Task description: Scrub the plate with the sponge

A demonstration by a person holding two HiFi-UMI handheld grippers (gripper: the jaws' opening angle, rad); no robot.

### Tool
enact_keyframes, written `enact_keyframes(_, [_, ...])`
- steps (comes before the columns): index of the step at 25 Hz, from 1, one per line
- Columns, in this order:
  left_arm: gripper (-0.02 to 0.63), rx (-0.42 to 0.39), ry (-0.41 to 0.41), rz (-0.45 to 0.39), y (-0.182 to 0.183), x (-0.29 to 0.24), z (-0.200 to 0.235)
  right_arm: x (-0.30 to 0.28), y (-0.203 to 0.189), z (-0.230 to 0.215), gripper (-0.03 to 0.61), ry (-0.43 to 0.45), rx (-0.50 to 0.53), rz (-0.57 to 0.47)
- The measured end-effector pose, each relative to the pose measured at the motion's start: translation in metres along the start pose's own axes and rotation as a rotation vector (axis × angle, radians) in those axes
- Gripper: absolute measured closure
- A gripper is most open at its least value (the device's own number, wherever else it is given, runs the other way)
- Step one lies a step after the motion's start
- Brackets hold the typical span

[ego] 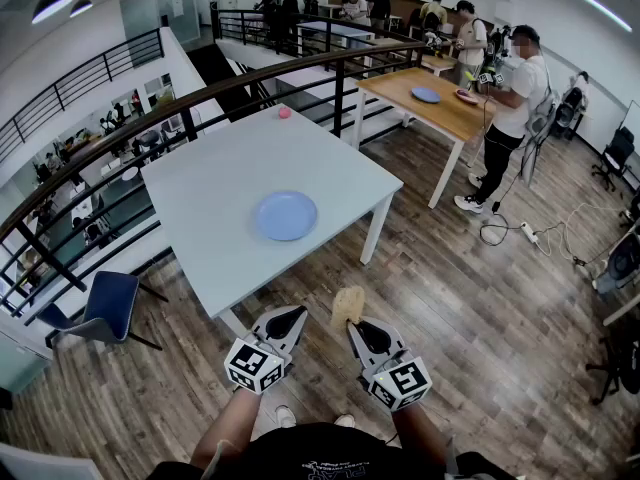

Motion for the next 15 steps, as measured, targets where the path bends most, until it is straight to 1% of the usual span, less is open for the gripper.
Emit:
enact_keyframes(5, [0.601,0.023,0.039,-0.008,0.001,0.012,0.01,-0.006,-0.001,0.007,0.535,-0.037,0.036,0.025])
enact_keyframes(11, [0.601,0.034,0.048,0.0,-0.001,0.021,0.02,-0.015,-0.005,0.013,0.535,-0.068,0.055,0.055])
enact_keyframes(15, [0.601,0.04,0.055,0.002,-0.003,0.027,0.027,-0.021,-0.006,0.017,0.534,-0.068,0.035,0.043])
Point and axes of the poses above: the fingertips, and each gripper's own axes: x backward along the fingers, z to its left, y out of its top, the point moved 9 cm from there along x, backward along the fingers, and after that the axes turned 1 degree about -x, right-handed, at the moved point
